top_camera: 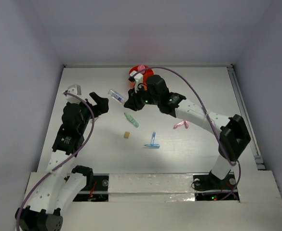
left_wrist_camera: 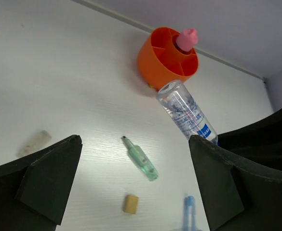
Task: Sort the stationery into containers
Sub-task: Pick up the stationery from the center of the board.
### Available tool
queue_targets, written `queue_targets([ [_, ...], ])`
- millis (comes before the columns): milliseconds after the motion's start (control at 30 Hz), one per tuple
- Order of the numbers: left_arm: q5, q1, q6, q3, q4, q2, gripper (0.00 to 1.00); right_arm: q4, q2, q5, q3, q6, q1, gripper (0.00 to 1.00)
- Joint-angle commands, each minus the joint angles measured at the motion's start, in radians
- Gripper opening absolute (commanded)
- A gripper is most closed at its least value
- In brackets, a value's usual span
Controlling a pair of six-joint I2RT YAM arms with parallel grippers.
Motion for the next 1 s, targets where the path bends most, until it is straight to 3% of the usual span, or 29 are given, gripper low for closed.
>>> queue_targets([
  [0,0.102,0.007,-0.150,-0.018,0.120,0.016,0.93,-0.056,-0.026,-0.107,-0.009,-0.005,0.008,0.00],
  [167,0.278,0.007,-0.218,-0.064,0.288,0.038,0.90,-0.092,-0.076,-0.220,-0.044,-0.017,0.008,0.00],
  [267,0.415,0.007,-0.192,-0.064,0.310,0.044,0.86,-0.211,-0.078,-0.324,-0.005,-0.066,0.008,0.00],
  [500,0.350,0.007,0.016,0.040,0.018,-0.014,0.86,-0.357,-0.159,-0.438,-0.003,-0.187,0.008,0.00],
  [700,0.602,0.007,0.024,0.041,0.003,0.035,0.86,-0.412,-0.176,-0.469,0.038,-0.265,0.008,0.00],
  [967,0.968,0.040,-0.048,0.014,0.140,0.104,0.83,-0.459,-0.159,-0.556,0.117,-0.353,-0.013,0.00],
])
